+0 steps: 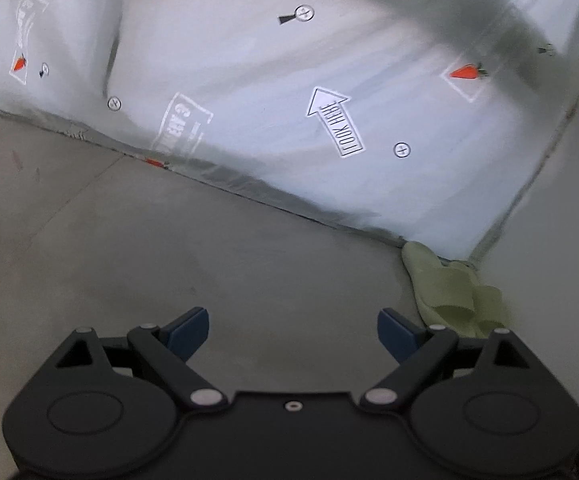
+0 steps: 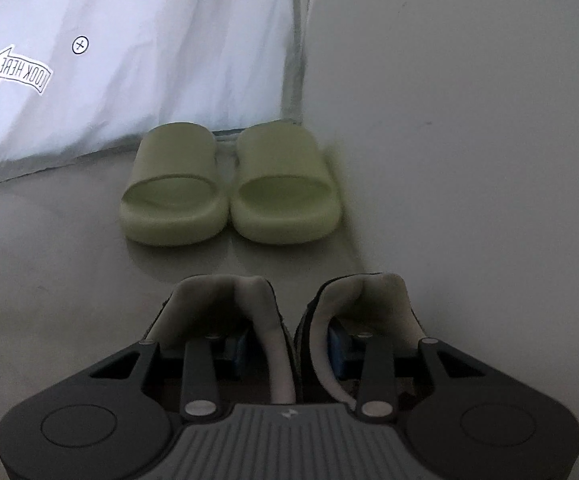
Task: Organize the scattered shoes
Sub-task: 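Carry the black sneakers with the right tool toward the olive slides, then set the black sneakers beside the olive slides and open the right tool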
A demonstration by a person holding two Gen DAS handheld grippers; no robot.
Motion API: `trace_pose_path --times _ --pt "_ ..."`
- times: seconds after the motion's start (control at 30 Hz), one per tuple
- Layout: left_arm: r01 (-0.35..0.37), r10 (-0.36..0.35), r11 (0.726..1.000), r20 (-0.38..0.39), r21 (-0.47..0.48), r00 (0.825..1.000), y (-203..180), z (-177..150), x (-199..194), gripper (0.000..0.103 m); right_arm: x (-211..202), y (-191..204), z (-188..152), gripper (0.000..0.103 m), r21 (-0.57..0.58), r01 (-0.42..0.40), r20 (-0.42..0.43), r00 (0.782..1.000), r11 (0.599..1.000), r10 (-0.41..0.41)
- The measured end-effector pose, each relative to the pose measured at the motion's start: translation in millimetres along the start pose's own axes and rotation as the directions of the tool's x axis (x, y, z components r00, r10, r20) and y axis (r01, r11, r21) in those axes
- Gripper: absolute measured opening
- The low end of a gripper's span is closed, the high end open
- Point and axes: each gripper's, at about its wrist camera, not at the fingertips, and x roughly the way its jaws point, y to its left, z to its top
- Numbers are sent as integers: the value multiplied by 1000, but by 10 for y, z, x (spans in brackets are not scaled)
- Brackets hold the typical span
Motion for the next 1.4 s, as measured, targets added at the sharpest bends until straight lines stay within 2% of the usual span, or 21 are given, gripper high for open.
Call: trace_pose_path --times 0.1,0.23,0.37,0.4,0.47,0.53,0.67,0.83,1.03,1.13,1.2,1.27,1.4 --pt "-8 8 1000 -15 -5 1000 -13 32 184 92 221 0 187 43 -1 -14 0 1000 1000 14" --pt "34 -35 999 -34 -34 999 -71 67 319 92 378 -23 321 46 -15 -39 -3 999 999 39" --pt "56 -55 998 -43 26 998 -179 68 324 92 512 -40 408 52 -22 -71 -25 997 997 70" --pt "59 -57 998 -43 35 997 -192 65 310 92 543 -49 437 57 -29 -77 -47 996 997 75" --pt "65 -63 997 -39 47 997 -209 62 262 92 528 -69 502 71 -55 -63 -116 992 996 56" --pt "69 -67 997 -31 47 997 -202 66 216 92 473 -100 580 72 -58 -62 -163 985 996 52" --pt "70 -70 998 33 -6 997 -70 77 -5 92 239 -187 759 77 24 -104 -157 982 994 107" --pt "67 -59 995 92 -78 994 111 24 -263 92 -298 -170 715 89 51 -64 -60 996 997 67" --pt "88 -71 990 153 -109 986 289 -92 -683 92 -1094 97 207 94 57 -144 103 985 988 138" --pt "98 -78 989 169 -114 983 347 -136 -841 92 -1473 293 -110 98 54 -175 224 962 983 159" --pt "101 -80 989 186 -110 979 385 -167 -955 92 -1715 449 -281 103 32 -208 300 935 978 189" --pt "105 -84 991 217 -85 973 436 -215 -1144 92 -1951 631 -424 103 0 -236 366 904 972 220" --pt "73 -58 996 223 -58 973 499 -273 -1440 92 -2243 1105 -526 103 -79 -235 403 881 969 247"
